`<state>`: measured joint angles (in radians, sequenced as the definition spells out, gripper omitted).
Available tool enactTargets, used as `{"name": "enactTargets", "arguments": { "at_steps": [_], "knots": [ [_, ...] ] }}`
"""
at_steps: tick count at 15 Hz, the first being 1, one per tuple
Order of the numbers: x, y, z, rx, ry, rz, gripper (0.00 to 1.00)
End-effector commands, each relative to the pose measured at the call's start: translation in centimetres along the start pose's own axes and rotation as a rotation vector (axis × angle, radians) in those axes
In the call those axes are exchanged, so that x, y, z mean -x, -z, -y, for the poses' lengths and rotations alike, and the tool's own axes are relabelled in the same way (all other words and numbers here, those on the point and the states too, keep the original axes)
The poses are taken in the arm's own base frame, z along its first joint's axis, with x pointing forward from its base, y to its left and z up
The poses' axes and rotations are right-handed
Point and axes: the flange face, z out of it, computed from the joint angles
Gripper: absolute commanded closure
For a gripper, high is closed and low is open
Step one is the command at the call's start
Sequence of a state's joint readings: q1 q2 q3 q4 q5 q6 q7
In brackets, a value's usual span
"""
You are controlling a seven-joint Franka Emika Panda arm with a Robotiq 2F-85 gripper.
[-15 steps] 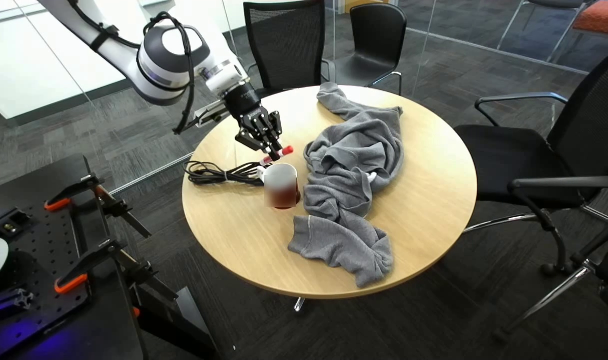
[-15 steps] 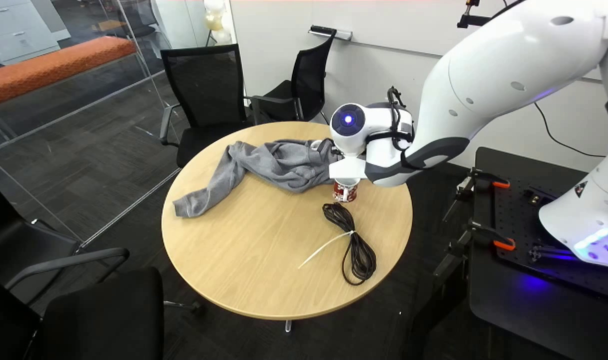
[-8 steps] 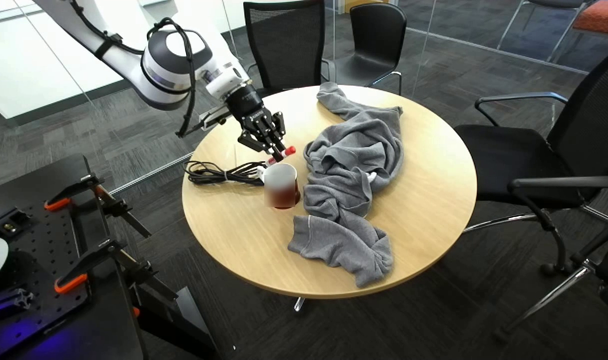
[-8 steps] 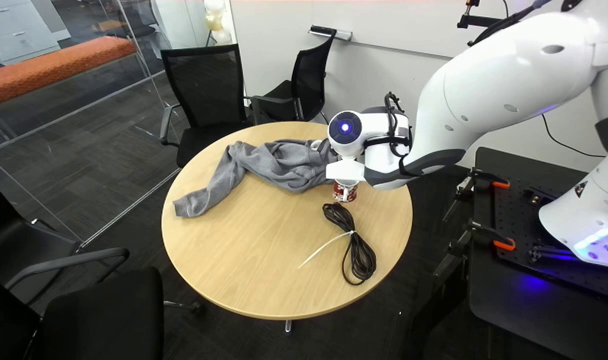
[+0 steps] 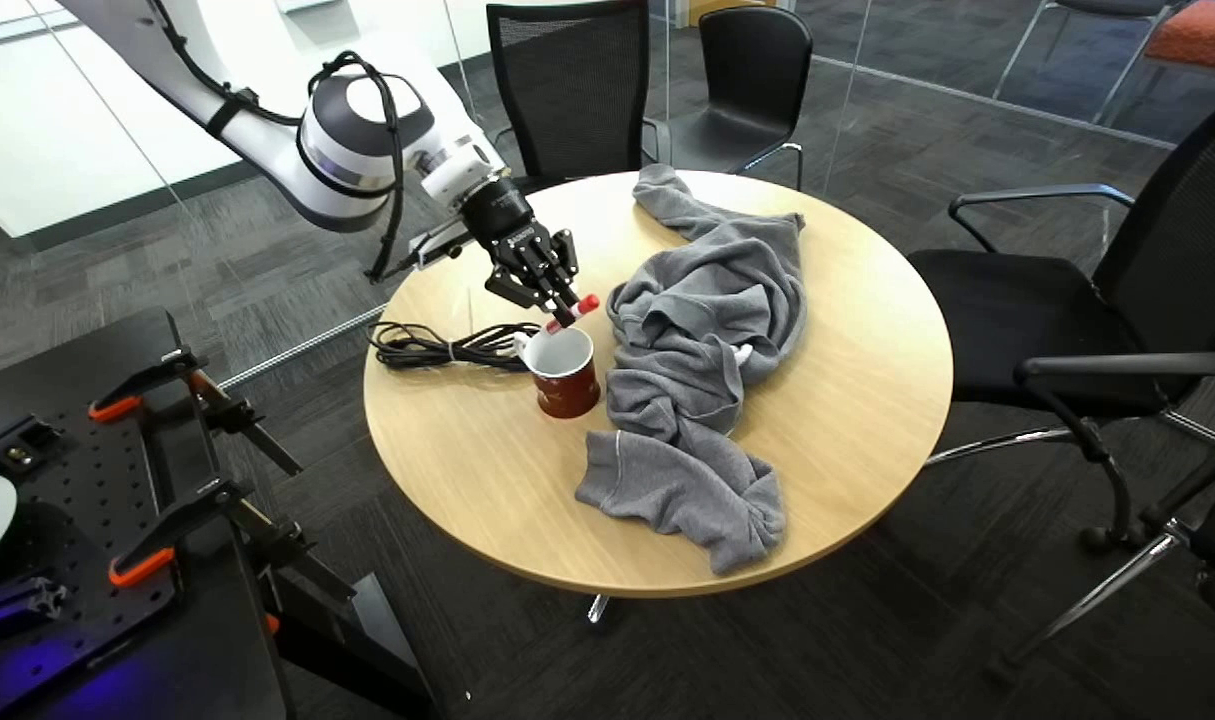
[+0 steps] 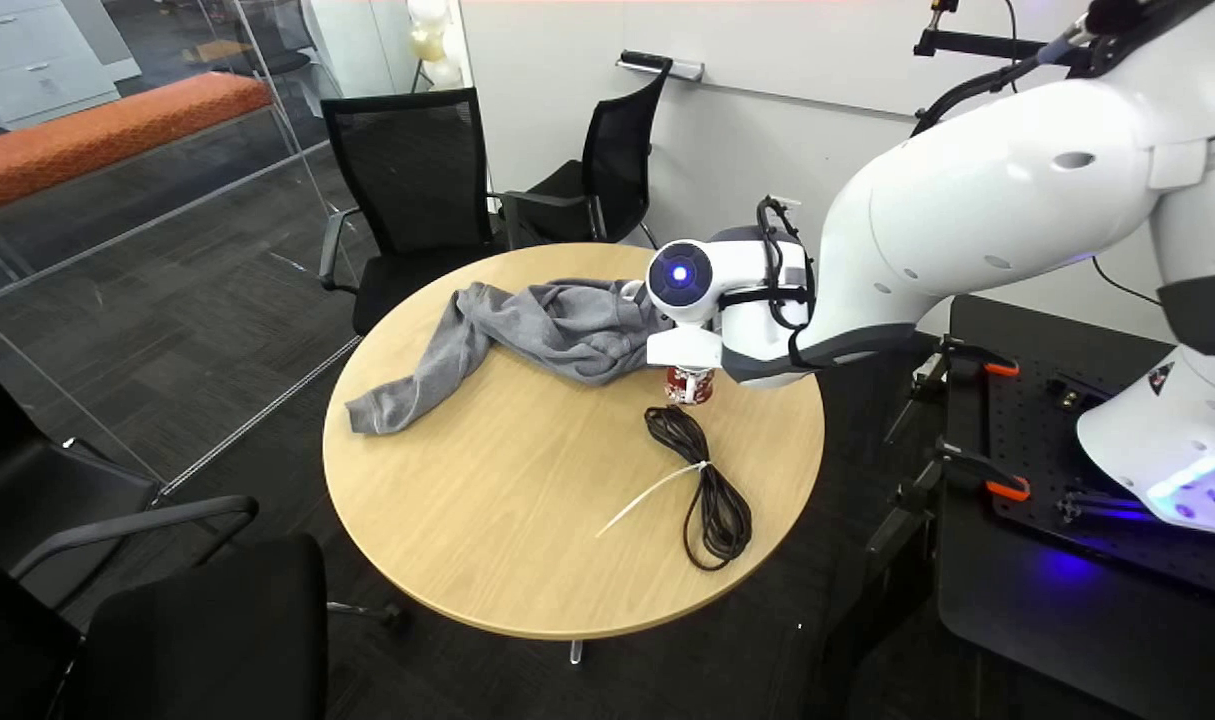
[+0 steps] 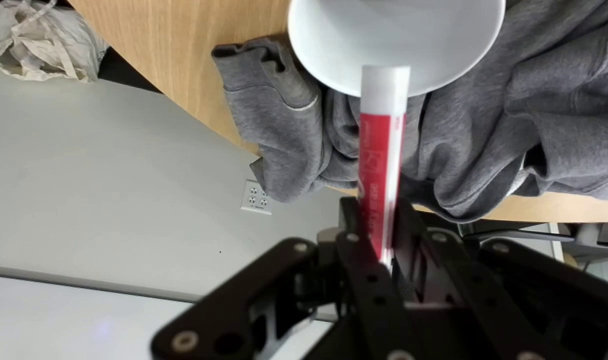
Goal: Take the marker from the table then put it inside then out of the red cup and put it on the table
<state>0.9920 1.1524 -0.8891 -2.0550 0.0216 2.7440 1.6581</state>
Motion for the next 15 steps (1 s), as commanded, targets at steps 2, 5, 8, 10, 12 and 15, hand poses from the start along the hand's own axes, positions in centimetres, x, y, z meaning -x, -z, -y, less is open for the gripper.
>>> {"name": "enactTargets", "arguments": {
  "at_steps": [2,5,8,10,12,15],
  "knots": [
    [0.6,0.0,0.9,0.019,-0.003,-0.028,0.59],
    [1.0,0.1,1.2,0.006,0.004,-0.025,0.41],
    [1.0,0.6,1.3,-0.001,0.001,-0.026,0.19],
    [0.7,1.0,1.1,-0.011,-0.002,-0.026,0.04],
    [0.3,1.5,0.8,-0.017,-0.011,-0.03,0.0],
    [-1.0,2.3,0.4,-0.021,-0.029,-0.041,0.0]
  ]
}}
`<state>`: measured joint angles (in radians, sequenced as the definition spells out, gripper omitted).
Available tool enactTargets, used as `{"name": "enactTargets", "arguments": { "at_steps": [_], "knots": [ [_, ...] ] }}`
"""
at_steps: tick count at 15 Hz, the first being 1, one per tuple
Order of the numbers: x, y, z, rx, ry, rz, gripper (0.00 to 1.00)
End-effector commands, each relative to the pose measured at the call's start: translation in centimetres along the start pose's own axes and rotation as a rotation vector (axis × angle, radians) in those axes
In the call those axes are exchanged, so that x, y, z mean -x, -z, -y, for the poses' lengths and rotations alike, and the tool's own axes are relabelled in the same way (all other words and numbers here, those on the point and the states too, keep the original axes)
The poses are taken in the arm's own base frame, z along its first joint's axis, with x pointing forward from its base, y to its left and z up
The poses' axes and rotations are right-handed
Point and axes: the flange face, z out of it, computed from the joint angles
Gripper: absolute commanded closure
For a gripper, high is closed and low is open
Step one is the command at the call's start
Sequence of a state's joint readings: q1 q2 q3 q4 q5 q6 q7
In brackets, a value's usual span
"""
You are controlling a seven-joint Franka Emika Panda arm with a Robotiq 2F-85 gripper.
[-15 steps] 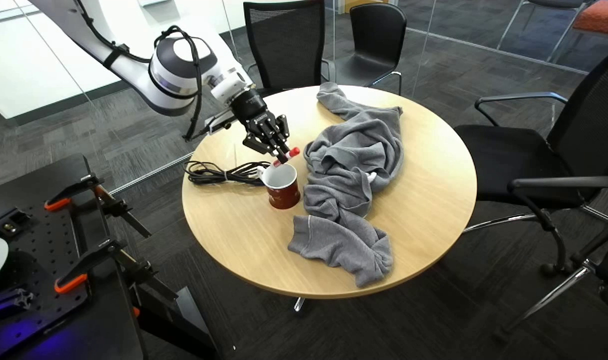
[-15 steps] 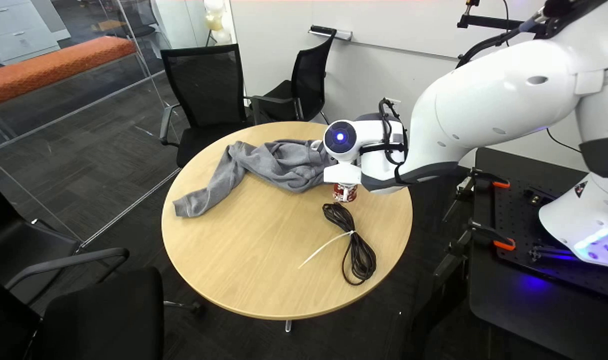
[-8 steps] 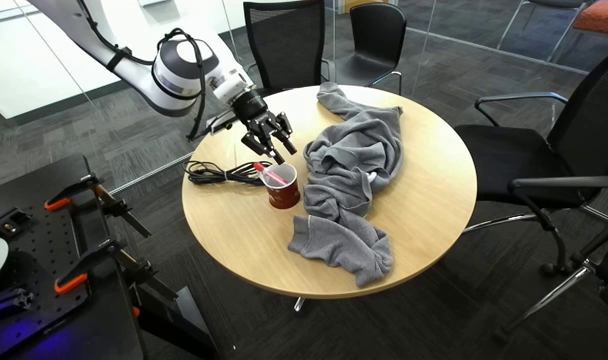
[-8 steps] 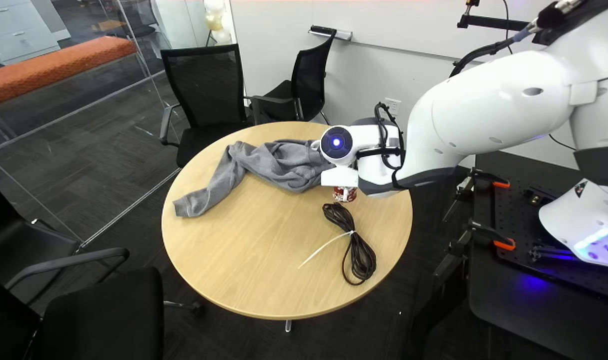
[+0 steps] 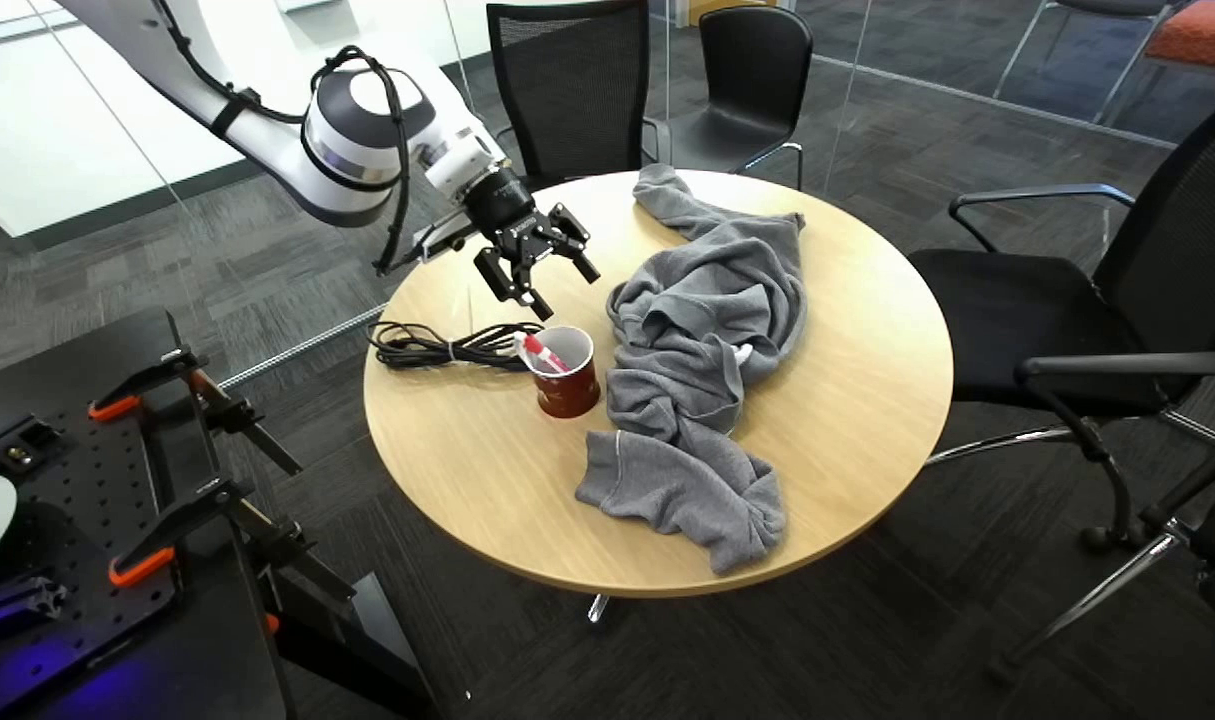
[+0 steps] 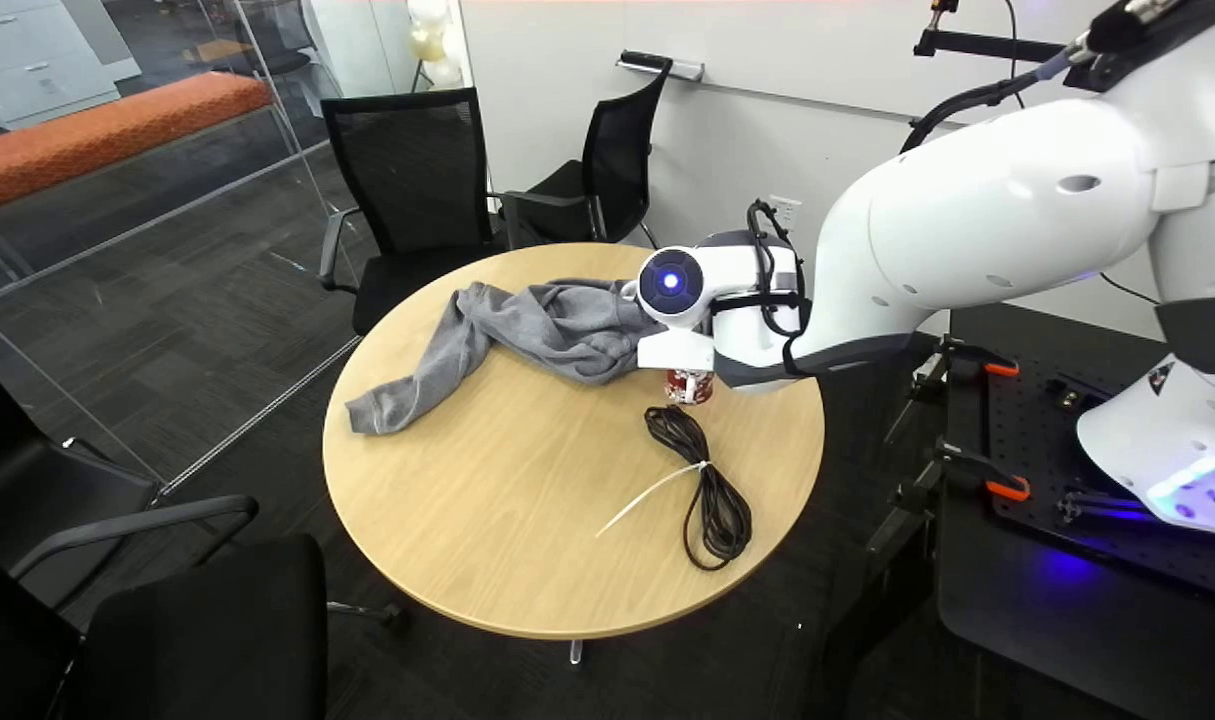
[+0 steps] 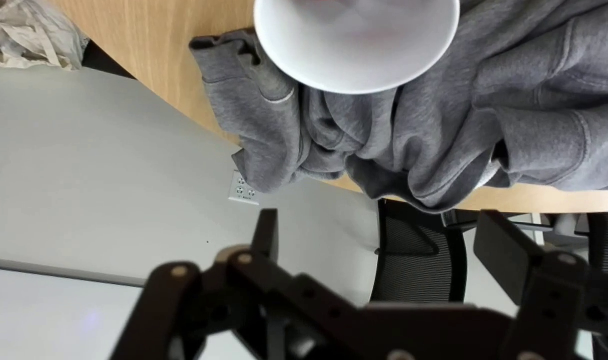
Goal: Take the marker from the table then put it inside then out of the red cup and put it on the table
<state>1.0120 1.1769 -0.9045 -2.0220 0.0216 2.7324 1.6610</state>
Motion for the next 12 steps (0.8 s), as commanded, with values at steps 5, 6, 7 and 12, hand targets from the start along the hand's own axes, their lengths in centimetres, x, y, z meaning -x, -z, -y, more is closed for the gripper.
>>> {"name": "enactTargets", "arguments": {
  "at_steps": [5,6,7,12],
  "knots": [
    [-3.9,2.5,-0.7,-0.041,-0.02,0.049,0.0],
    [-4.5,2.7,-0.5,-0.07,0.004,0.078,0.0],
    [-5.1,3.1,-0.4,-0.107,0.033,0.103,0.0],
    [-8.2,4.7,-0.4,-0.268,0.167,0.194,0.0]
  ]
}}
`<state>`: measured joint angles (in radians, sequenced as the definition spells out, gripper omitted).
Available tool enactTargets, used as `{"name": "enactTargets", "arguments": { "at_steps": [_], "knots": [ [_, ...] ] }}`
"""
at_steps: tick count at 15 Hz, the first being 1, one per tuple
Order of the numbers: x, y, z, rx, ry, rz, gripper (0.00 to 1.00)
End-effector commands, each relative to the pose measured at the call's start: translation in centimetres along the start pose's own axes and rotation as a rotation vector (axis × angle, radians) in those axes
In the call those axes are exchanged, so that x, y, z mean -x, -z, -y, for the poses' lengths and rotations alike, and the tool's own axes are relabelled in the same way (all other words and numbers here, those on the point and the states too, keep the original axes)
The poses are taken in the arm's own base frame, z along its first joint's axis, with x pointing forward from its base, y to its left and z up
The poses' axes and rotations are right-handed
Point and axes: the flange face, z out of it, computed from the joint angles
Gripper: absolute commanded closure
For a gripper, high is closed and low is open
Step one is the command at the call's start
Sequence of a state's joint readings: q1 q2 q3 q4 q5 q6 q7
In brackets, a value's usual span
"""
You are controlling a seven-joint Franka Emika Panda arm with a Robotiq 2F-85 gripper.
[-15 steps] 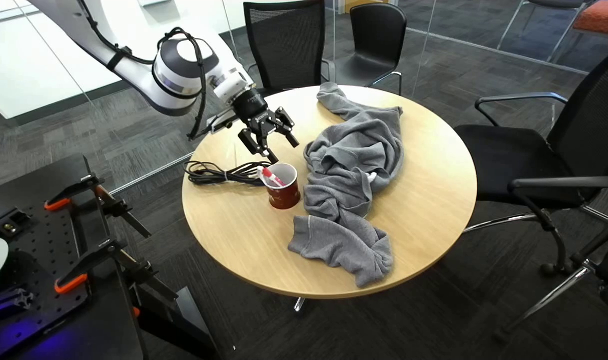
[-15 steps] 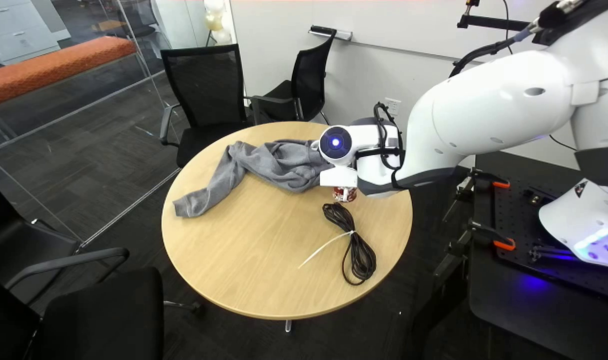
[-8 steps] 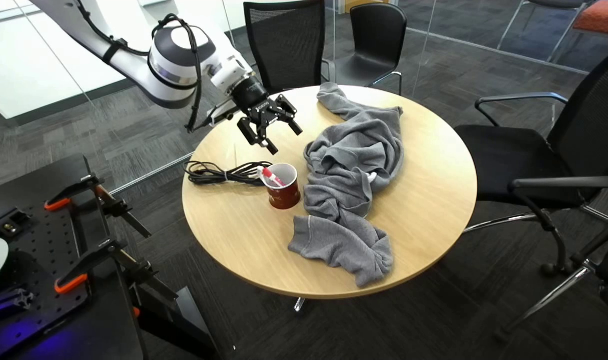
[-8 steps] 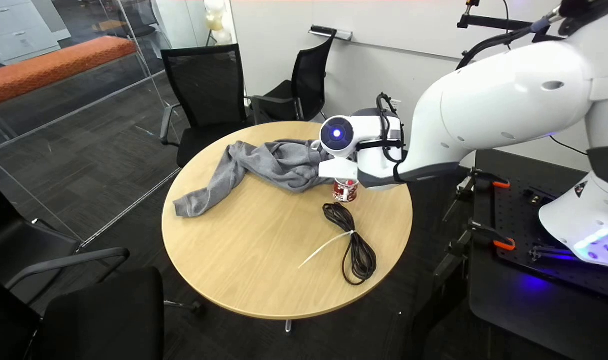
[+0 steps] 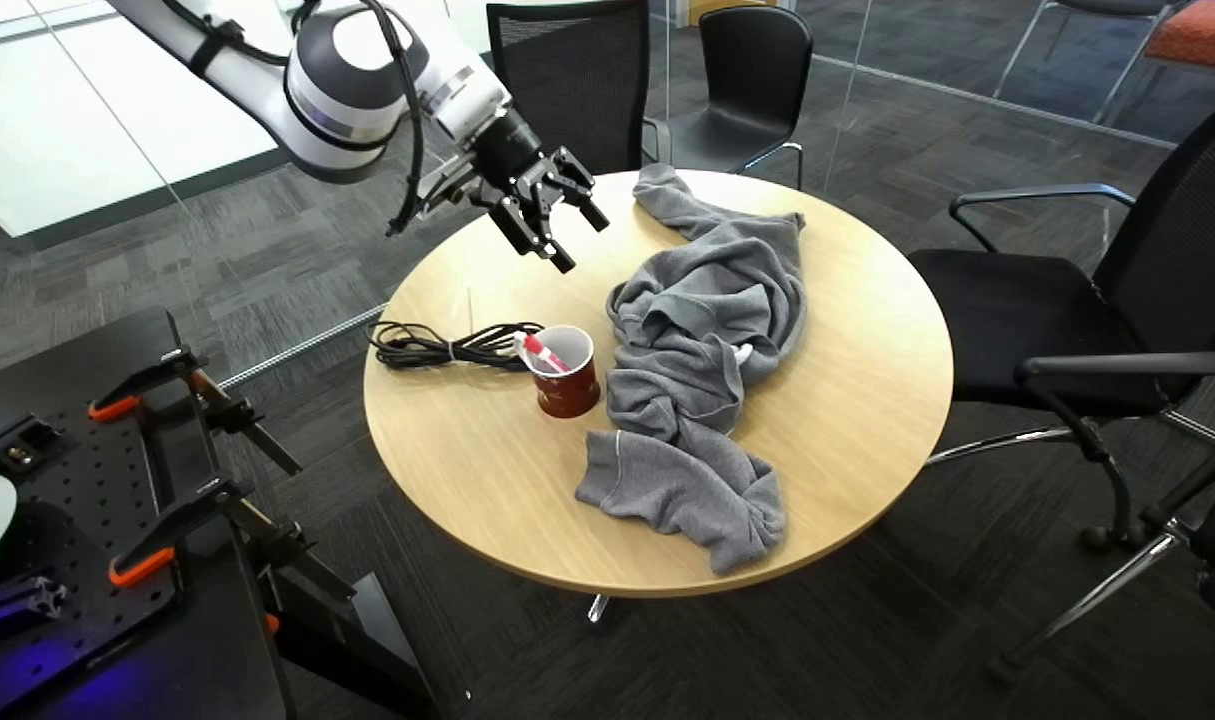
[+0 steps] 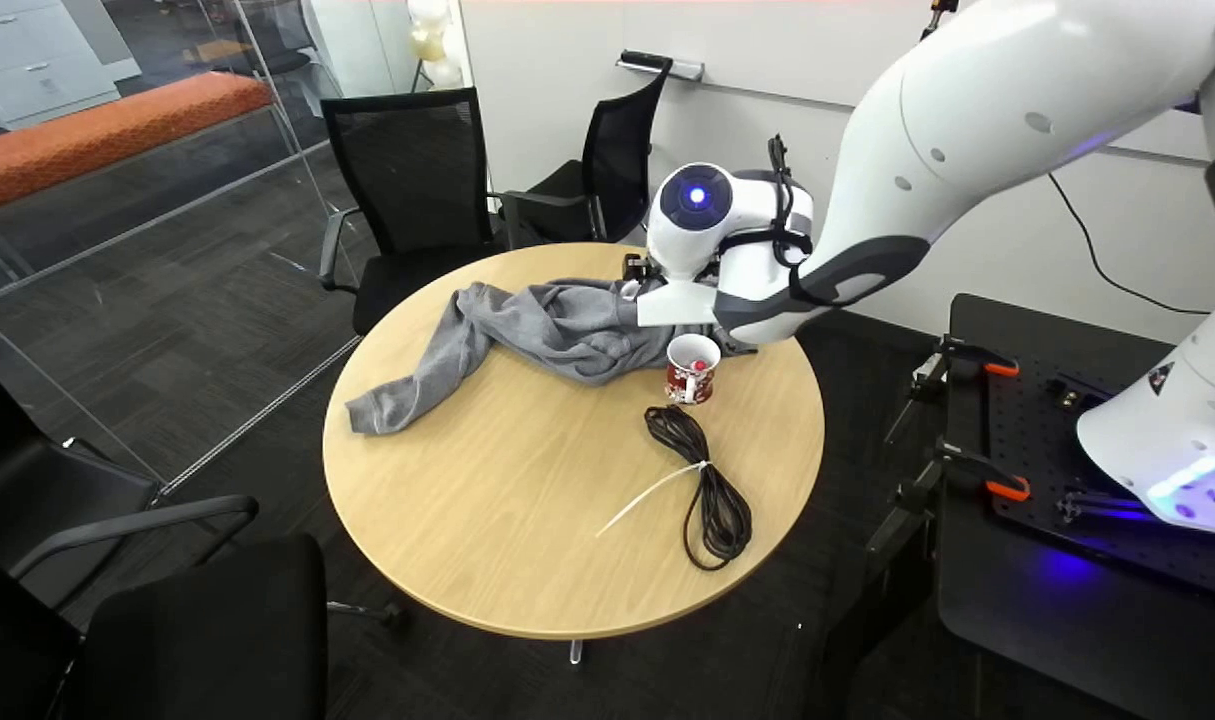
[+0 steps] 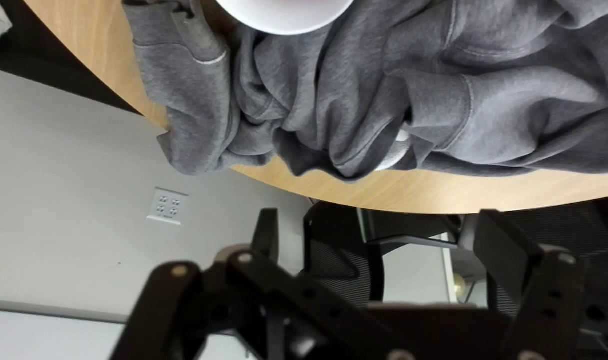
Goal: Take the marker from the table then put it inside then out of the red cup and put it on the table
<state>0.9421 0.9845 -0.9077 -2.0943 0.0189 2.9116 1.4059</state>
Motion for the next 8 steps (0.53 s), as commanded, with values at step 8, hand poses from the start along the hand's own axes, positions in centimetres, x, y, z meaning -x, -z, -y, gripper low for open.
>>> {"name": "enactTargets", "arguments": {
  "at_steps": [8],
  "knots": [
    [-5.3,4.6,-2.8,-0.245,0.304,0.275,0.0]
  ]
}}
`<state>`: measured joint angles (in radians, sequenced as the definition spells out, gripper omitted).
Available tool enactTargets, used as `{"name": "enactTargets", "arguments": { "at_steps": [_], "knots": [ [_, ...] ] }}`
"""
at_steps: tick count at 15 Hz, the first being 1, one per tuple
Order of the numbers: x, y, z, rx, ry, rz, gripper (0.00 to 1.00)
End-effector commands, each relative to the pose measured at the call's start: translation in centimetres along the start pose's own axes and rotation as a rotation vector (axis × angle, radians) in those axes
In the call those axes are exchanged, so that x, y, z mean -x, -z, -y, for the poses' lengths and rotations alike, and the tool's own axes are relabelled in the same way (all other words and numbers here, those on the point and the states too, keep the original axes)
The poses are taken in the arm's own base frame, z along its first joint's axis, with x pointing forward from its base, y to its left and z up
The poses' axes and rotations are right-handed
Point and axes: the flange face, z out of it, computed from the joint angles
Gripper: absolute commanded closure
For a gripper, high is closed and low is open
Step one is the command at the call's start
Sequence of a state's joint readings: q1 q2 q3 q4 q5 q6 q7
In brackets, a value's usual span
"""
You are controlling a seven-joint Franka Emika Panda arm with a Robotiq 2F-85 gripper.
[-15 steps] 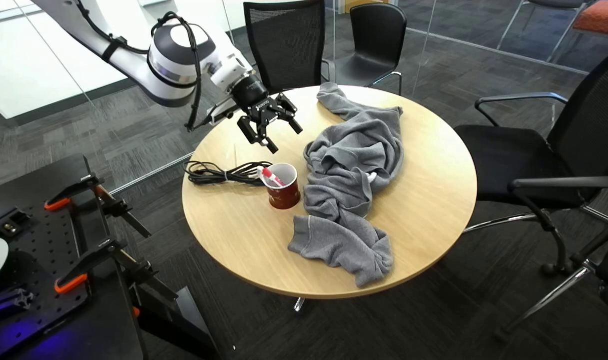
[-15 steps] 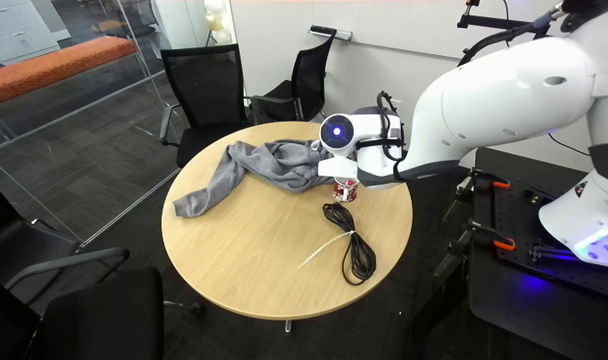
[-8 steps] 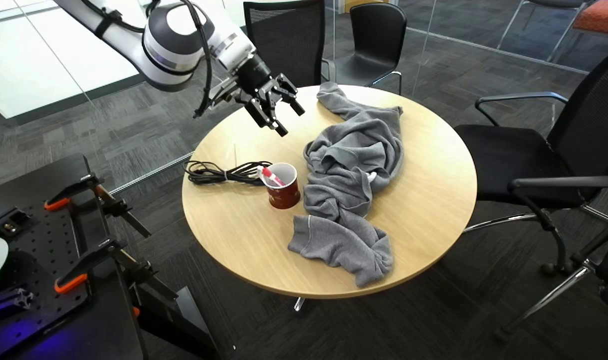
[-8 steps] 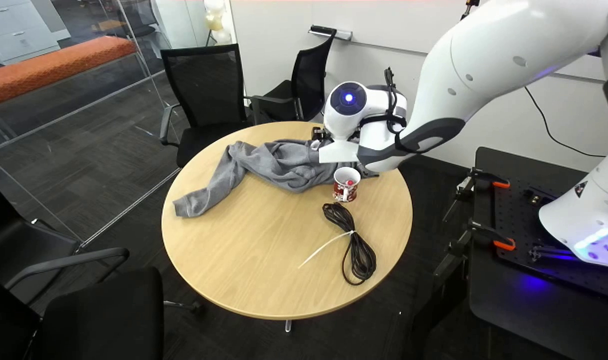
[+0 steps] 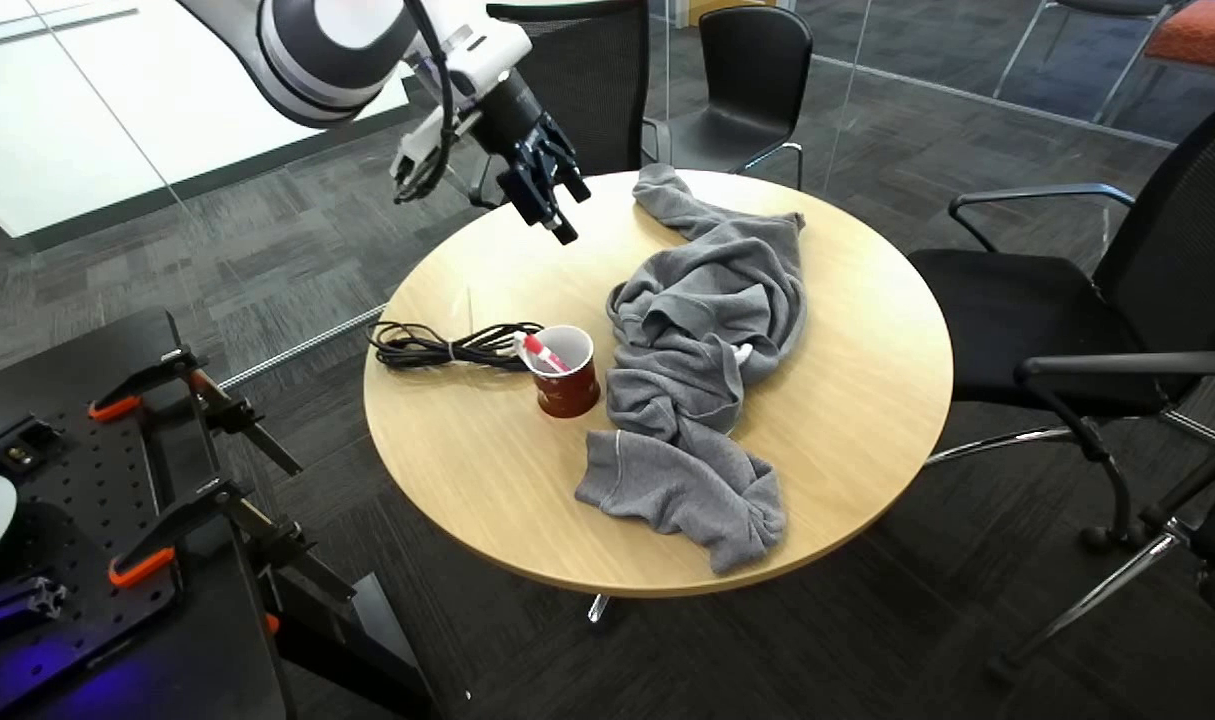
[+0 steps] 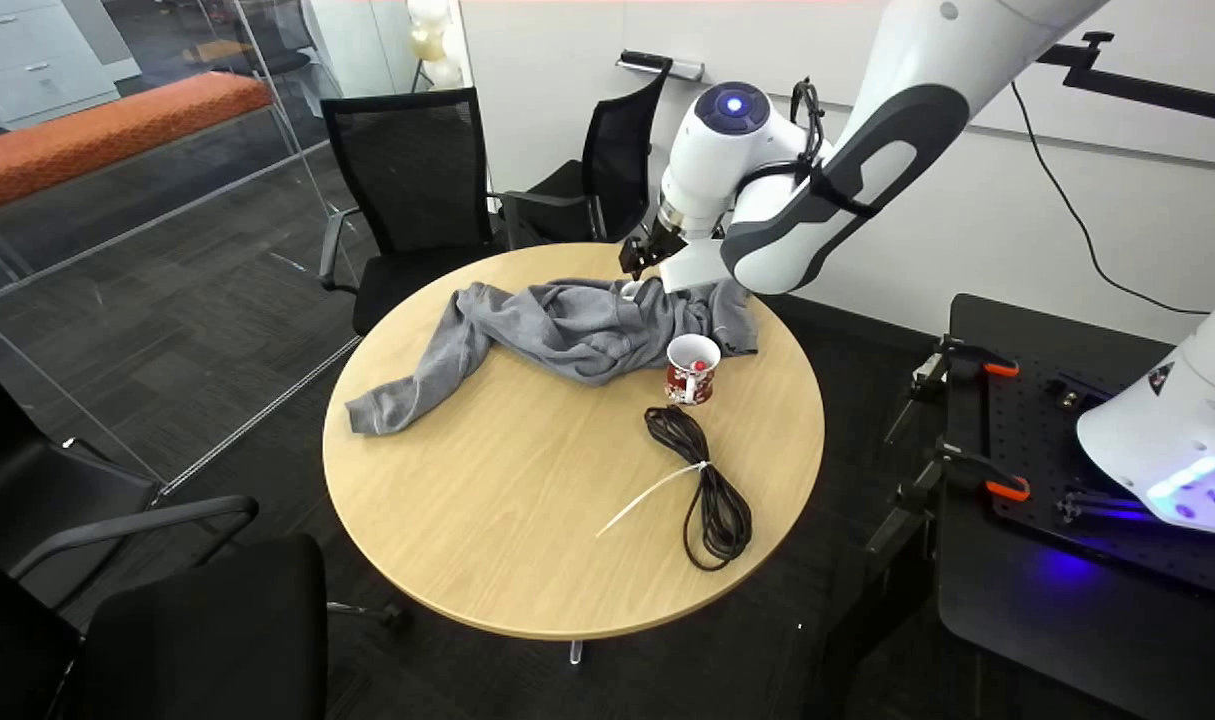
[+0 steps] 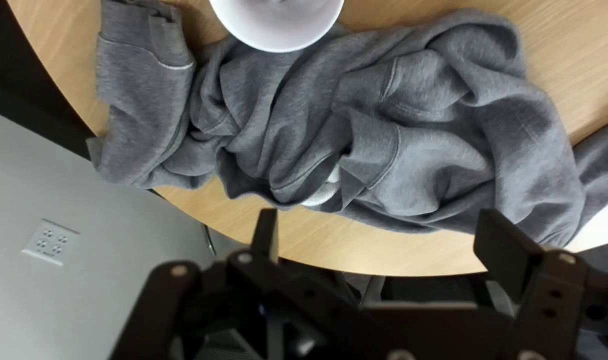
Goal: Take the marker from the table then put it inside then out of the red cup and put it on the table
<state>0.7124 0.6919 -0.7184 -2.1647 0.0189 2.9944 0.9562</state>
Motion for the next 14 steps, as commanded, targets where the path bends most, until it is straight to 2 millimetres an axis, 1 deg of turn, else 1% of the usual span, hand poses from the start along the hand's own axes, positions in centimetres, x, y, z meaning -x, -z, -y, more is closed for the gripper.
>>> {"name": "enactTargets", "arguments": {
  "at_steps": [1,5,8,11,14],
  "knots": [
    [-0.6,2.9,-1.8,-0.091,0.103,0.097,0.0],
    [-0.9,4.6,-3.4,-0.159,0.205,0.179,0.0],
    [-0.7,5.5,-4.3,-0.211,0.282,0.268,0.0],
    [-0.6,5.2,-5.3,-0.228,0.31,0.414,0.0],
    [-0.9,4.0,-7.1,-0.205,0.293,0.538,0.0]
  ]
}}
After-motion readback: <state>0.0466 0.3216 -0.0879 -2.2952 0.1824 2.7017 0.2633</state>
